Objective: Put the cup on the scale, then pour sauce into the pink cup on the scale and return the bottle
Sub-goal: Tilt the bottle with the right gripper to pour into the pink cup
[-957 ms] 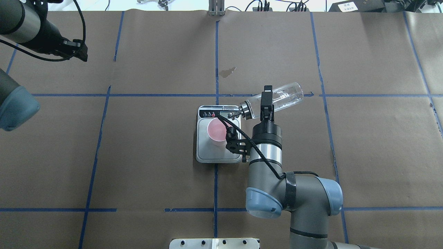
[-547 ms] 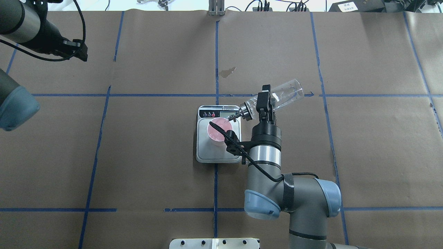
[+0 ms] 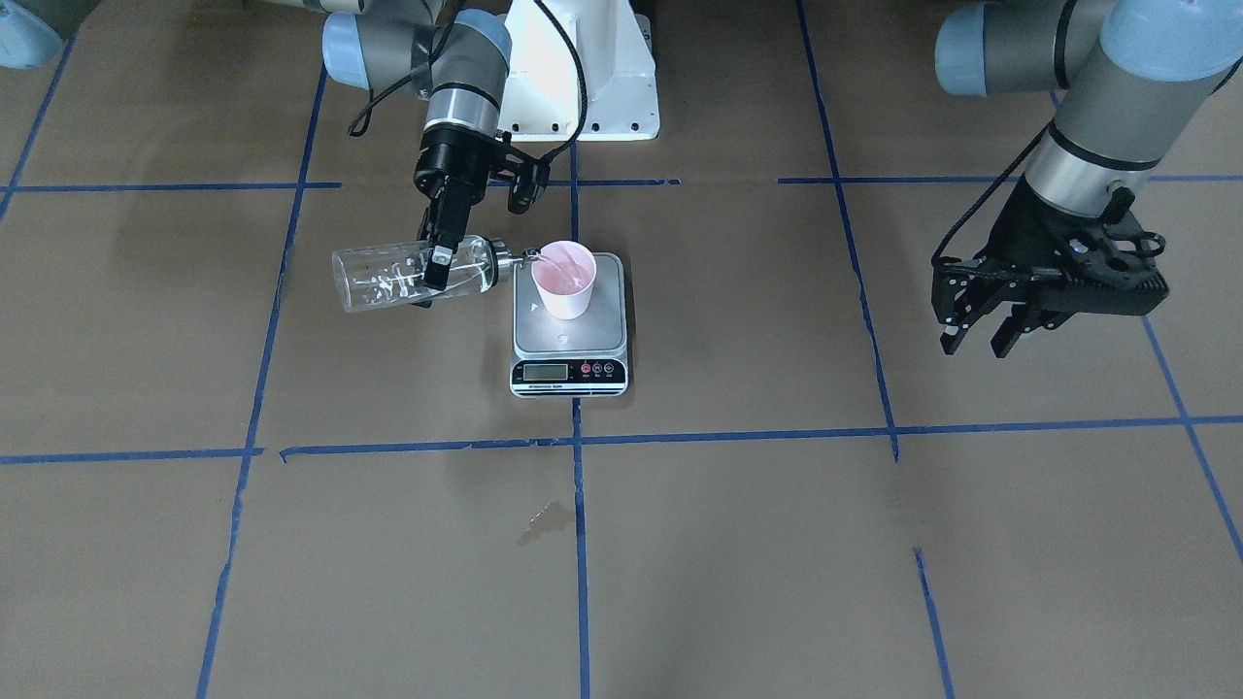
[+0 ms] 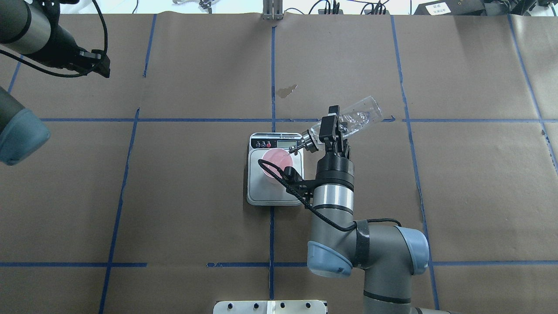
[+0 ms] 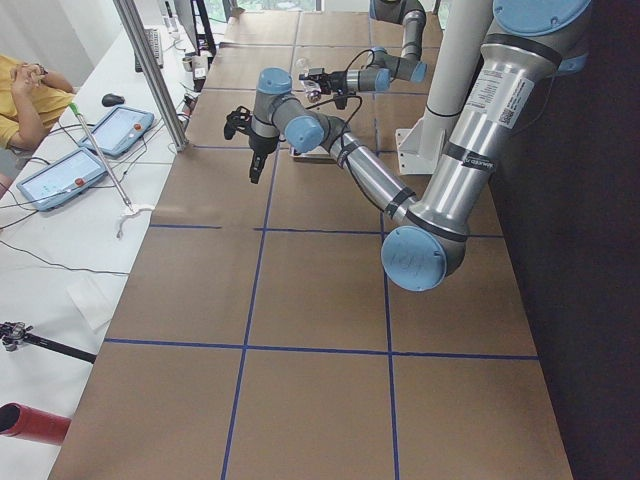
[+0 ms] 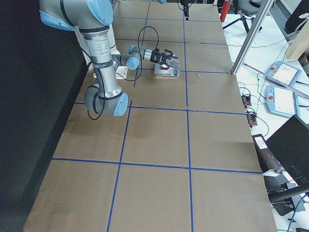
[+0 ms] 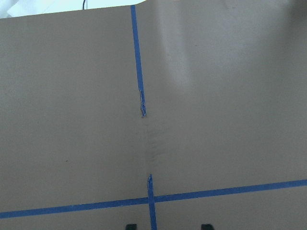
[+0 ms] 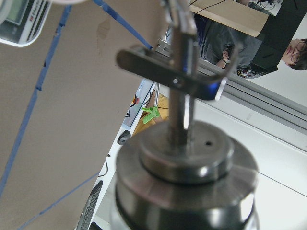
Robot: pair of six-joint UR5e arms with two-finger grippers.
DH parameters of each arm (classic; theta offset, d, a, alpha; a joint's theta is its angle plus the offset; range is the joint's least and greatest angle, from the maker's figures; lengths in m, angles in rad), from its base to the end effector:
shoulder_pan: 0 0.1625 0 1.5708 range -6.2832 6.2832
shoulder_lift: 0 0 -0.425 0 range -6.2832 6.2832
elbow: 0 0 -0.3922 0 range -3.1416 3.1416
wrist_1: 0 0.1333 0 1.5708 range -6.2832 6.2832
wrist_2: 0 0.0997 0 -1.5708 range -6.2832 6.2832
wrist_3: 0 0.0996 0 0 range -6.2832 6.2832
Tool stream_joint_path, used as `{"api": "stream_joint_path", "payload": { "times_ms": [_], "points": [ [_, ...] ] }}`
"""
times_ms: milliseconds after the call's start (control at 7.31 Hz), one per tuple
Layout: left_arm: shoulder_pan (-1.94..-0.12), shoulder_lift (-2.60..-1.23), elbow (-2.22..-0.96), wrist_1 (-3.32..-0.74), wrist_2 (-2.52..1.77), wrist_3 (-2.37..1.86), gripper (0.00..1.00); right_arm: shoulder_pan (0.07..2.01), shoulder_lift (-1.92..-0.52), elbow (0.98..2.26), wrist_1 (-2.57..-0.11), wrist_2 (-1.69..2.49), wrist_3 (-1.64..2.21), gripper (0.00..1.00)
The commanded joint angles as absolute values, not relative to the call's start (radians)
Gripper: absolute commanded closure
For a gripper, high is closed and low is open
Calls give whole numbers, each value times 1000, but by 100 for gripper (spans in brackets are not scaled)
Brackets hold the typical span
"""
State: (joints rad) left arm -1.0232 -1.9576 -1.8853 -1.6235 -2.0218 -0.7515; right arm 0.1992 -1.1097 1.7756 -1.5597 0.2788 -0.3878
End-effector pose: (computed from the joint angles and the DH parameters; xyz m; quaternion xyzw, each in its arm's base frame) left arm 0.2325 -0.5539 0.3001 0.1600 0.3826 -0.0103 0.9099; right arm -0.5353 -0.3417 0.2597 0.5019 0.3753 -0.4529 0.6341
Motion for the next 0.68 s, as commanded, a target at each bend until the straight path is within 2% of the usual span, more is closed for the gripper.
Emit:
{"api": "stream_joint_path", "payload": {
  "times_ms": [0,547],
  "points": [
    [-1023,-1959,-1885,-1623,-2022,-752,45,201,-1109,1779,-1551,278,-371,100],
    [-1025,-1962,-1888,-1621,-2022,-752,45,192,-1147,1782,-1539,305,34,100]
  ]
}}
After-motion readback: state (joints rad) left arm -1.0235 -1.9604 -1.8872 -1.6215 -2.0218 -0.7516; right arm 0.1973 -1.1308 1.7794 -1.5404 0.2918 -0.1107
